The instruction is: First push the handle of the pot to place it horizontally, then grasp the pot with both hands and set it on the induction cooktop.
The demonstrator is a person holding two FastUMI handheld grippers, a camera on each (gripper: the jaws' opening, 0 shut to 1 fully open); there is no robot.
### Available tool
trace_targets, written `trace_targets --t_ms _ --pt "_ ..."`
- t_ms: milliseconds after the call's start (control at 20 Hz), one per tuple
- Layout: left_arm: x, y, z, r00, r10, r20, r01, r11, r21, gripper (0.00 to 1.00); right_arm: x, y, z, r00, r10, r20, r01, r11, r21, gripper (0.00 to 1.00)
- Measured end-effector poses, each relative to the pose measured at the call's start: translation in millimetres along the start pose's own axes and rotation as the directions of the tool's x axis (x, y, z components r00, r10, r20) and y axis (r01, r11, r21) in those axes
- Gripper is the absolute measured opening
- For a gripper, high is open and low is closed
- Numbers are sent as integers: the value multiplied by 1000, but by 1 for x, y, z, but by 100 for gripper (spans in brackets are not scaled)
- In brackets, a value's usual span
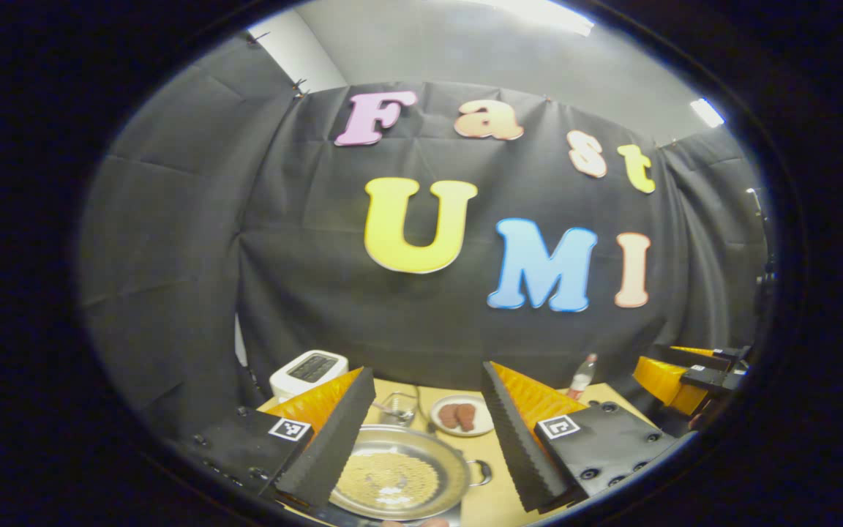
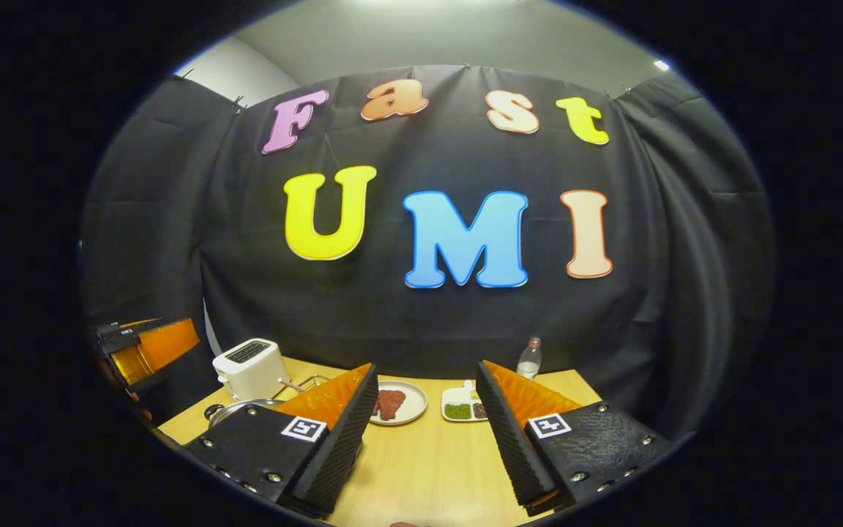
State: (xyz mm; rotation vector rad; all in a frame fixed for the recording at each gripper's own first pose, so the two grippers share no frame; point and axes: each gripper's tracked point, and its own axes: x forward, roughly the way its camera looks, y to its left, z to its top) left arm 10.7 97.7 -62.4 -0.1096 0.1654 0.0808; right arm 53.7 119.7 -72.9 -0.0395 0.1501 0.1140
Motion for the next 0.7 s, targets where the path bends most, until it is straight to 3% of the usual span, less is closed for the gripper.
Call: trace_targets --t_ms 200,300,450,500,550,700 --pt "-13 -72 21 995 -93 25 92 995 25 99 -35 -45 39 997 -58 60 57 998 16 85" --pt "-19 -98 27 993 -117 26 117 993 29 95 -45 -63 45 995 -77 65 75 996 40 86" --pt "-22 -112 30 990 -128 52 125 991 58 99 -61 -81 54 989 -110 96 105 993 58 85" --pt "-24 -116 28 990 -132 48 129 990 57 95 -62 -83 55 989 -103 105 97 994 59 86" --pt "-24 -119 26 990 -136 44 134 990 49 99 -64 -84 57 989 -96 110 90 994 62 88" --pt "-23 -114 27 991 -123 47 121 992 39 99 -68 -87 55 989 -91 115 85 995 58 89"
